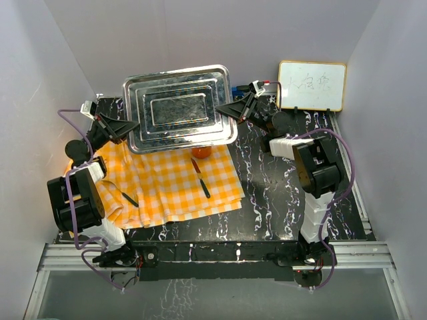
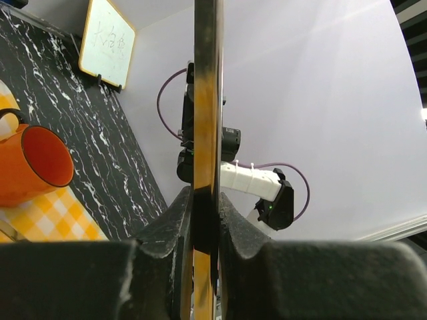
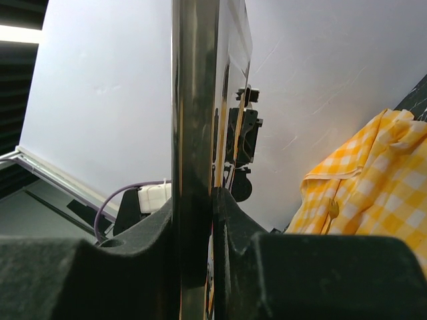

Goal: Set the dinner table for one person
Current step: Place the plate on the napkin.

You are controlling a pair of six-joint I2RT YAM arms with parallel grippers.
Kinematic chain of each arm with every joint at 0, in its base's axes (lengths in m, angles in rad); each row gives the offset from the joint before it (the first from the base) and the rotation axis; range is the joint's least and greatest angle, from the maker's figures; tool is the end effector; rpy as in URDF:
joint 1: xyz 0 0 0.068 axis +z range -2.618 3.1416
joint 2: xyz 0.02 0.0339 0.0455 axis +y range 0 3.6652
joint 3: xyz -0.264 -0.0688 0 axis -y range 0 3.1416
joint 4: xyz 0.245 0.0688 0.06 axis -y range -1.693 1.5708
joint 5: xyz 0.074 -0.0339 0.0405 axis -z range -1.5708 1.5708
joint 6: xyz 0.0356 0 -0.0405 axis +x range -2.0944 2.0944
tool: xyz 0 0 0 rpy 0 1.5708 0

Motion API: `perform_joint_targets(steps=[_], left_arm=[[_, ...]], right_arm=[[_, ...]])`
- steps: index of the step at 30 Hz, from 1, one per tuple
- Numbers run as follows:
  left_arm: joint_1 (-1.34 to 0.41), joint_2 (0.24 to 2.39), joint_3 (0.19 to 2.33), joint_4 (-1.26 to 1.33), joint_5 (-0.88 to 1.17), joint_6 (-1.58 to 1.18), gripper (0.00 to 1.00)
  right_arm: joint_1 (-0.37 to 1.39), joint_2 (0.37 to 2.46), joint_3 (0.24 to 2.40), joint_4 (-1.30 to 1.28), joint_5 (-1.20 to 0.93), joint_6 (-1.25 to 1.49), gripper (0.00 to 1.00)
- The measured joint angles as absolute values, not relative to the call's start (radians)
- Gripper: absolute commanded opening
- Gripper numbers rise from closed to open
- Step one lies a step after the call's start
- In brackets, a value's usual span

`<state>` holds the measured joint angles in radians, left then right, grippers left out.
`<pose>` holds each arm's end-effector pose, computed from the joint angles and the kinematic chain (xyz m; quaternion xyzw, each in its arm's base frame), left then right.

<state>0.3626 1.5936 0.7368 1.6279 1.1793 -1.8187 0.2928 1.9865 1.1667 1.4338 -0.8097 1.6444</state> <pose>0.2871 0.0737 0.2926 -0.0504 0.6037 -0.6710 0.4274 0.3930 0.1454 0.2736 -0.0081 0.5489 0.7751 0.3128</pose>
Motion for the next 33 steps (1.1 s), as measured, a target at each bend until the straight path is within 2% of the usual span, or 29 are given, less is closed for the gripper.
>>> perform_joint_targets(steps=[22, 33], left_arm=[[0.538, 1.535, 0.581, 1.684, 1.299, -1.902, 0.00], [0.651, 1.481, 0.517, 1.657, 1.328, -1.853, 0.00]], right_arm=[[0.352, 1.888, 1.131, 1.189, -0.940, 1.472, 0.07], [0.350, 1.814, 1.097, 1.043, -1.011, 1.378, 0.07]])
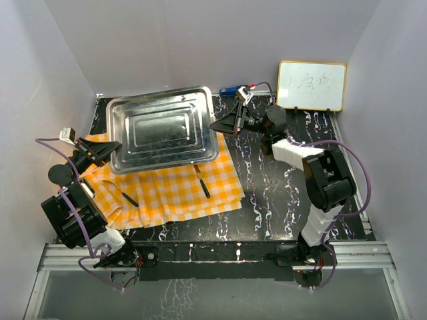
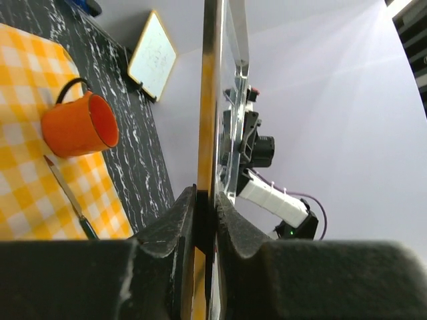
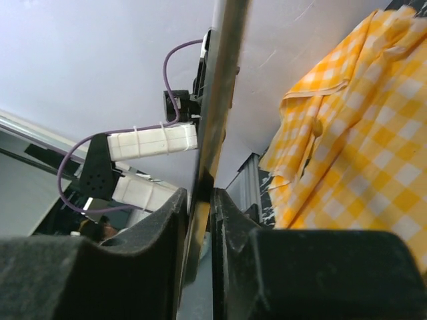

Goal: Set the dinner table for one person
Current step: Place the plate on the napkin.

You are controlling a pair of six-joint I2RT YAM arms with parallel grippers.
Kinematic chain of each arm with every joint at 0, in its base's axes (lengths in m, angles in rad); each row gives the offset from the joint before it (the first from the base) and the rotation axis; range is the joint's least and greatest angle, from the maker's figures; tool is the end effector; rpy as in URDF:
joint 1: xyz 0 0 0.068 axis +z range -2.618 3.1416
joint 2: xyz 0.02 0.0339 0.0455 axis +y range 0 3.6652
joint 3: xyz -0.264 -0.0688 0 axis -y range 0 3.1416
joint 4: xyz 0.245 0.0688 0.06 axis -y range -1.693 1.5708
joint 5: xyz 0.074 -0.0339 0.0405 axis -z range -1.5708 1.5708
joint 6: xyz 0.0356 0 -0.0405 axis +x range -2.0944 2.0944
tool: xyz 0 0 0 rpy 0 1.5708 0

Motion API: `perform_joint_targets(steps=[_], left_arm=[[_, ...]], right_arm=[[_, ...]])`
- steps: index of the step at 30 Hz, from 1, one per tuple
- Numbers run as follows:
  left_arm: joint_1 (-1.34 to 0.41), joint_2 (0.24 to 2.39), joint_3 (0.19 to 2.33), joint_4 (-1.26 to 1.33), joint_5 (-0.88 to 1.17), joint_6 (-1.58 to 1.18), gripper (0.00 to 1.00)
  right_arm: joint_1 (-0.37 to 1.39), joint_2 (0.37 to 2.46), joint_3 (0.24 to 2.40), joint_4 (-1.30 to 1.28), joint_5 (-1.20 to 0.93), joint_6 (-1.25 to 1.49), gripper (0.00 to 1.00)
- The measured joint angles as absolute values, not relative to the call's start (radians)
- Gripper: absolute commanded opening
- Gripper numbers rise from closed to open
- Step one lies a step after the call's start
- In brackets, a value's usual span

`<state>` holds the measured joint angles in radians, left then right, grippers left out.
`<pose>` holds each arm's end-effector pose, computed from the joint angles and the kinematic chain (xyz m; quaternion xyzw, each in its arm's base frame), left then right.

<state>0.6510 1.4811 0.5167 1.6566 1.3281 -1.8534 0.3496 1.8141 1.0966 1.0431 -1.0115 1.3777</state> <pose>0.2189 0.1233 0.2620 -0.1434 0.6346 -0.6193 0.4395 0.3614 0.1639 0.2836 -0.0919 0.6377 0.7238 0.2469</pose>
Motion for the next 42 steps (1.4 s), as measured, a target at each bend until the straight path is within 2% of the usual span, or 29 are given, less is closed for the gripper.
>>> perform_joint_targets(steps=[2, 6, 9, 15, 23, 27, 30, 37, 42], left_arm=[[0.690, 1.477, 0.511, 1.634, 1.319, -1.837, 0.00], [0.846, 1.502, 0.511, 1.559, 1.216, -1.816, 0.00], [0.868, 1.512, 0.511, 1.531, 1.166, -1.800, 0.00], [0.865, 1.512, 0.511, 1.525, 1.144, -1.799, 0.00], [0.858, 1.509, 0.511, 1.482, 1.148, -1.761, 0.00], [0.839, 1.489, 0.518, 1.420, 1.149, -1.720, 0.00], [0.822, 1.443, 0.546, 1.290, 1.148, -1.629, 0.00], [0.798, 1.276, 0.694, 0.694, 1.079, -1.205, 0.00], [0.798, 1.261, 0.705, 0.535, 1.012, -1.103, 0.00]], right_arm=[[0.336, 1.792, 1.097, 1.002, -1.015, 1.336, 0.07], [0.146, 1.718, 1.098, 0.902, -0.969, 1.219, 0.07], [0.060, 1.674, 1.111, 0.782, -0.903, 1.113, 0.07], [0.099, 1.648, 1.118, 0.651, -0.873, 0.999, 0.00], [0.117, 1.648, 1.117, 0.564, -0.852, 0.927, 0.00], [0.154, 1.655, 1.147, 0.366, -0.734, 0.763, 0.00], [0.218, 1.685, 1.209, 0.202, -0.625, 0.632, 0.00], [0.363, 1.759, 1.299, -0.022, -0.436, 0.450, 0.00], [0.403, 1.801, 1.304, -0.084, -0.360, 0.399, 0.00]])
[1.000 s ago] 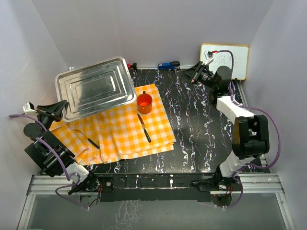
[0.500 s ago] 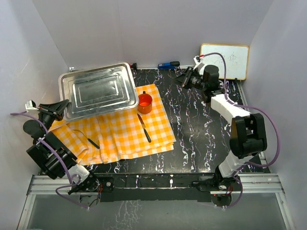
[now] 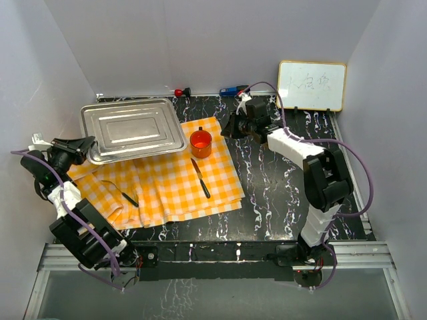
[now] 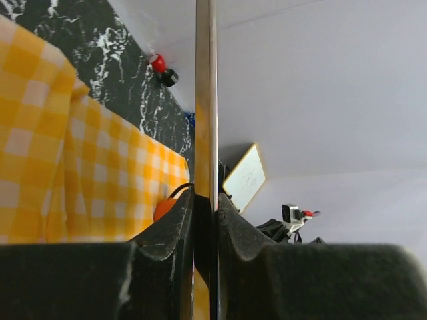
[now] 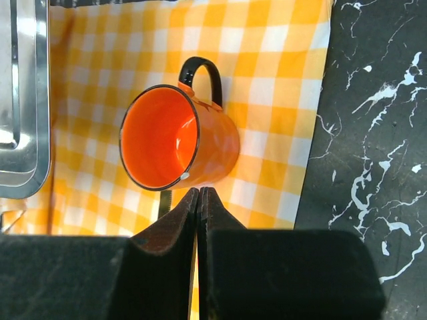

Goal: Set the dinner table for one person
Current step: Place the plate on the napkin.

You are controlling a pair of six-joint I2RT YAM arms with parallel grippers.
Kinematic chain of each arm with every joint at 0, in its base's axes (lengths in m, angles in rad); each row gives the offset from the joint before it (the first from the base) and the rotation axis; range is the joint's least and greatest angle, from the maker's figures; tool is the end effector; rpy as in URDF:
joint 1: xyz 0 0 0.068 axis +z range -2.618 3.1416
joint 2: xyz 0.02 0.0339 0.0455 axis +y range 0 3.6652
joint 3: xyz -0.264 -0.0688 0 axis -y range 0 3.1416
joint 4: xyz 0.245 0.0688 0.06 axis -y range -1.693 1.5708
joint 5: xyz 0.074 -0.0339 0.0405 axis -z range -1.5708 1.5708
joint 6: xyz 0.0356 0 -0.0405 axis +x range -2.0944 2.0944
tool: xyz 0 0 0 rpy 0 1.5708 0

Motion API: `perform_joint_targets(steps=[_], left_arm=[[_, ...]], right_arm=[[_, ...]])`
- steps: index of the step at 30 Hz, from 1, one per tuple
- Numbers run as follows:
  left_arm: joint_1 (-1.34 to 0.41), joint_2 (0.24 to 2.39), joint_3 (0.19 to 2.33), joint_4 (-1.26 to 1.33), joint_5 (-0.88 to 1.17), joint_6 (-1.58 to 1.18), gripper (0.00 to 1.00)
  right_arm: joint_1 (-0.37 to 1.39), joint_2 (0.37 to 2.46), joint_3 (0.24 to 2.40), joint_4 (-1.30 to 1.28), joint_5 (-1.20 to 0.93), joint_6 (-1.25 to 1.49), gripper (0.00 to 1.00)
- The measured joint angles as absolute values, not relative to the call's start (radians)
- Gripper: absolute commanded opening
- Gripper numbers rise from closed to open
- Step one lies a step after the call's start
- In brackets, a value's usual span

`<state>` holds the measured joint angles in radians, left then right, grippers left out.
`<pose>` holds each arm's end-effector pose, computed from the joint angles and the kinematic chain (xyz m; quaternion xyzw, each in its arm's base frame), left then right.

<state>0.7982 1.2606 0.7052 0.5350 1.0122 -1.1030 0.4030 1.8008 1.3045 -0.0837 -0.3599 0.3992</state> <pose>0.2115 0.1738 0.2848 -0.3112 0.6392 -0.4352 0.5525 0.3759 0.1739 0.2478 -0.0867 0.8654 0.3276 0.3691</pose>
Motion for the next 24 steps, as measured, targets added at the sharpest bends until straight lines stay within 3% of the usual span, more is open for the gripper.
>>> perform_joint_targets(steps=[23, 24], left_arm=[[0.716, 1.251, 0.841, 0.003, 0.766, -0.738, 0.00], [0.711, 1.251, 0.856, -0.033, 0.754, -0.714, 0.04]], right_arm=[[0.490, 1.972, 1.324, -0.065, -0.341, 0.362, 0.00], [0.492, 1.981, 1.324, -0.060, -0.344, 0.364, 0.00]])
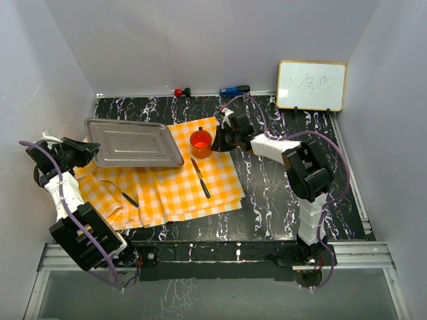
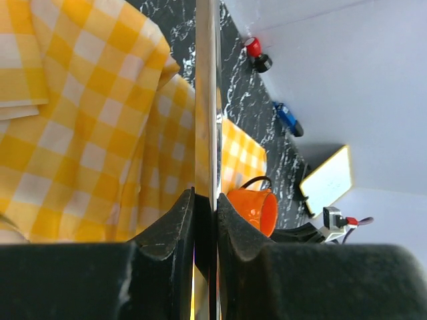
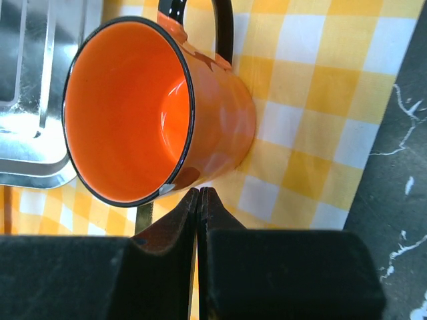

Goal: Set the dinner table for one person
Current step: Place the plate on the napkin.

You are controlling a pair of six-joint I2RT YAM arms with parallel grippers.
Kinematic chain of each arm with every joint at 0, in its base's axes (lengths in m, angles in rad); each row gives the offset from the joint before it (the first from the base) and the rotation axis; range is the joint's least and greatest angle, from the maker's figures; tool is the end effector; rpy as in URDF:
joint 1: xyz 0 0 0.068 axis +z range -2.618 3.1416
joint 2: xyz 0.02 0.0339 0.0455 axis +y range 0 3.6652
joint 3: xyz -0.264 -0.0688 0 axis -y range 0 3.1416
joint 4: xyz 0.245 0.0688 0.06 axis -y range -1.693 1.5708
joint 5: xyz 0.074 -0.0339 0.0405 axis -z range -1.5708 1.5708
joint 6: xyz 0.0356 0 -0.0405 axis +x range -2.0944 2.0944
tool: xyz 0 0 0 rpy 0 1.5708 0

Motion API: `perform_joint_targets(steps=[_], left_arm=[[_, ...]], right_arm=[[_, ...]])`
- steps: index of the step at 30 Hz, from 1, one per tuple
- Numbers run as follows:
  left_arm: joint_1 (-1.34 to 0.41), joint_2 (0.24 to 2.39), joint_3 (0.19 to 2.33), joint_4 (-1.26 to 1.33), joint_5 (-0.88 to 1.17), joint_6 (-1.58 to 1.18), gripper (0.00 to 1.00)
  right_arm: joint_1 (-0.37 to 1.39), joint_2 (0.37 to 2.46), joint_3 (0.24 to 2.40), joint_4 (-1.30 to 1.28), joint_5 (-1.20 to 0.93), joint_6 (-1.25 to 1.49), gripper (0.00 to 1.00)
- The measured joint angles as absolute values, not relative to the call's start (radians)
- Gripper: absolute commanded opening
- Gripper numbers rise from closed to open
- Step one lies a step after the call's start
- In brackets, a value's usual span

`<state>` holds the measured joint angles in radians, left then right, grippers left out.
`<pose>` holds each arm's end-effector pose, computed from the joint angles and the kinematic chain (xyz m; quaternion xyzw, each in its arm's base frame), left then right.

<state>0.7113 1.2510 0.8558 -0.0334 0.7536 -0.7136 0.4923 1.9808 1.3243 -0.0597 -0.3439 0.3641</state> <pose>0.2258 0.1625 0.2836 -0.3609 0.7220 -0.3101 0.5023 0.3795 0.2171 0.1830 -0.1282 0.8903 0.3112 0.3068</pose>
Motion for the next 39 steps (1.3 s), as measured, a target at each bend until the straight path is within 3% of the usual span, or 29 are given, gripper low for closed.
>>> perform_joint_targets(steps=[4, 7, 8, 9, 10, 30, 39], left_arm=[[0.701, 1.245, 0.891, -0.143, 0.710, -0.643, 0.20], [0.698, 1.225, 0.899, -0.208, 0.688, -0.611, 0.41], [0.697, 1.219, 0.902, -0.222, 0.683, -0.605, 0.75], [0.696, 1.211, 0.905, -0.238, 0.677, -0.599, 0.95], [0.696, 1.205, 0.910, -0.250, 0.673, -0.588, 0.98], [0.690, 1.186, 1.127, -0.505, 0.481, -0.459, 0.99], [0.690, 1.182, 1.127, -0.502, 0.508, -0.474, 0.99]], right_arm=[[0.501, 2.006, 1.324, -0.047, -0.352, 0.368, 0.00], [0.501, 2.012, 1.324, -0.045, -0.358, 0.369, 0.00], [0.501, 2.013, 1.324, -0.044, -0.361, 0.368, 0.00], [0.501, 2.013, 1.324, -0.044, -0.363, 0.369, 0.00], [0.501, 2.014, 1.324, -0.043, -0.364, 0.369, 0.00], [0.501, 2.052, 1.366, -0.057, -0.364, 0.373, 0.00], [0.504, 2.066, 1.373, -0.056, -0.355, 0.373, 0.00]])
